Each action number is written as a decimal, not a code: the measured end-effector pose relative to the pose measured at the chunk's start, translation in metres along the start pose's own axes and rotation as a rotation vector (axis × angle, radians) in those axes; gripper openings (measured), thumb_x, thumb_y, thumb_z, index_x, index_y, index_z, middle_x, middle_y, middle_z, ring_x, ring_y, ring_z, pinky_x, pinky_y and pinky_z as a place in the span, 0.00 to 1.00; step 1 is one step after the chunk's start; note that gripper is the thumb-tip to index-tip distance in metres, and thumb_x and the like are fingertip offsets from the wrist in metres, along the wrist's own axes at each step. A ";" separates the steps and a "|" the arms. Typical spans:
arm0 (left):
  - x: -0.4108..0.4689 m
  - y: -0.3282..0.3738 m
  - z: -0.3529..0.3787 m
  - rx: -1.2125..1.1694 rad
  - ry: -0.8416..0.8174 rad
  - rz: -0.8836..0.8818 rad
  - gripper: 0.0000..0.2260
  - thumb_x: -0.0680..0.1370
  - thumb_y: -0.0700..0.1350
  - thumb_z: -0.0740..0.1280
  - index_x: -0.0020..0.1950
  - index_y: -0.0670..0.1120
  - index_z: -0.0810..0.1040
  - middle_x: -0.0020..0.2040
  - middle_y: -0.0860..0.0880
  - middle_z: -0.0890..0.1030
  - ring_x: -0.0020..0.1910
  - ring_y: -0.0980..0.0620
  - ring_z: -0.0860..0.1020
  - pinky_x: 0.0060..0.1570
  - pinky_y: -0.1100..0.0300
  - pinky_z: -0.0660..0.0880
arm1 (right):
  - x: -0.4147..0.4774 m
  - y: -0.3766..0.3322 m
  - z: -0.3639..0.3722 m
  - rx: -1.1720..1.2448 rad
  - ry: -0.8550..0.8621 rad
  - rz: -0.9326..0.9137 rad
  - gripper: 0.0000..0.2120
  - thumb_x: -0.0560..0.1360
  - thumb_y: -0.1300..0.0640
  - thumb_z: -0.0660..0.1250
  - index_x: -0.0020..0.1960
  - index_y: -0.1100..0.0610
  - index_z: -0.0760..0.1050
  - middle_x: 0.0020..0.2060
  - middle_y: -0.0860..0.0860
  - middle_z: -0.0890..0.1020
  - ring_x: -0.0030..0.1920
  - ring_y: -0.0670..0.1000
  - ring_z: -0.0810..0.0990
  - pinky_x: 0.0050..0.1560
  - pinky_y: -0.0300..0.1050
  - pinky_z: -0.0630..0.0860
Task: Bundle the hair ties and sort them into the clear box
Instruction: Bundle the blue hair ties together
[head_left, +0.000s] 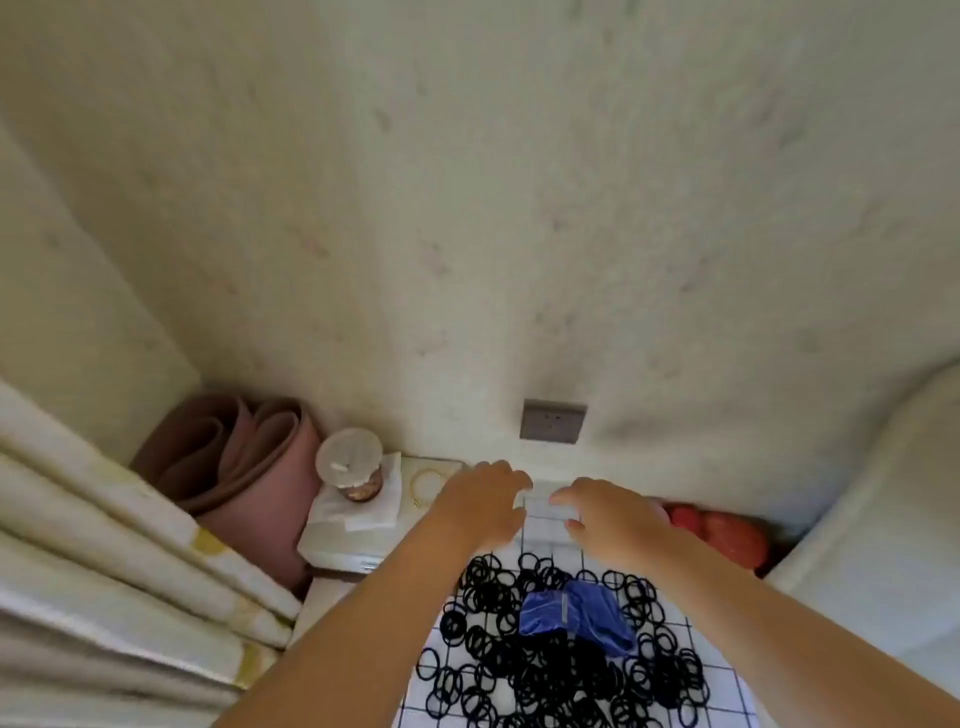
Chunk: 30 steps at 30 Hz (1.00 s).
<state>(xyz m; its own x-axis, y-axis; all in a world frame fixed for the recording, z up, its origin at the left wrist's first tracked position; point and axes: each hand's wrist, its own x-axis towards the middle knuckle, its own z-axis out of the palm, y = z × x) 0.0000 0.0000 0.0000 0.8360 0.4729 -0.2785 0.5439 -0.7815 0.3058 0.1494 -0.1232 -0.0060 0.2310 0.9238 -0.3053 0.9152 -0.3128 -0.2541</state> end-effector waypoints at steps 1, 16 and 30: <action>0.008 -0.003 0.015 0.022 -0.037 0.000 0.21 0.82 0.50 0.58 0.75 0.54 0.64 0.71 0.50 0.69 0.69 0.48 0.68 0.63 0.53 0.67 | 0.007 0.003 0.016 -0.034 0.003 -0.004 0.21 0.82 0.53 0.59 0.74 0.47 0.68 0.68 0.49 0.73 0.66 0.51 0.73 0.63 0.46 0.70; 0.108 -0.070 0.160 0.305 0.239 0.141 0.33 0.71 0.59 0.69 0.73 0.52 0.63 0.69 0.48 0.66 0.67 0.46 0.65 0.63 0.50 0.69 | 0.096 0.064 0.169 -0.476 0.346 -0.180 0.29 0.68 0.38 0.71 0.64 0.53 0.76 0.60 0.55 0.79 0.56 0.57 0.80 0.48 0.52 0.80; 0.098 -0.072 0.186 0.340 0.424 0.187 0.34 0.71 0.58 0.72 0.74 0.52 0.64 0.70 0.47 0.67 0.67 0.46 0.65 0.62 0.50 0.70 | 0.094 0.057 0.196 -0.818 0.470 -0.165 0.23 0.77 0.46 0.66 0.62 0.63 0.77 0.60 0.63 0.81 0.51 0.64 0.84 0.28 0.52 0.79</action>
<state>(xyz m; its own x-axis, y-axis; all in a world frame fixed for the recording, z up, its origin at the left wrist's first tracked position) 0.0294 0.0274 -0.2187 0.9100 0.3811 0.1632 0.3885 -0.9213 -0.0146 0.1589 -0.0972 -0.2297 0.0241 0.9922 0.1219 0.8543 -0.0838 0.5130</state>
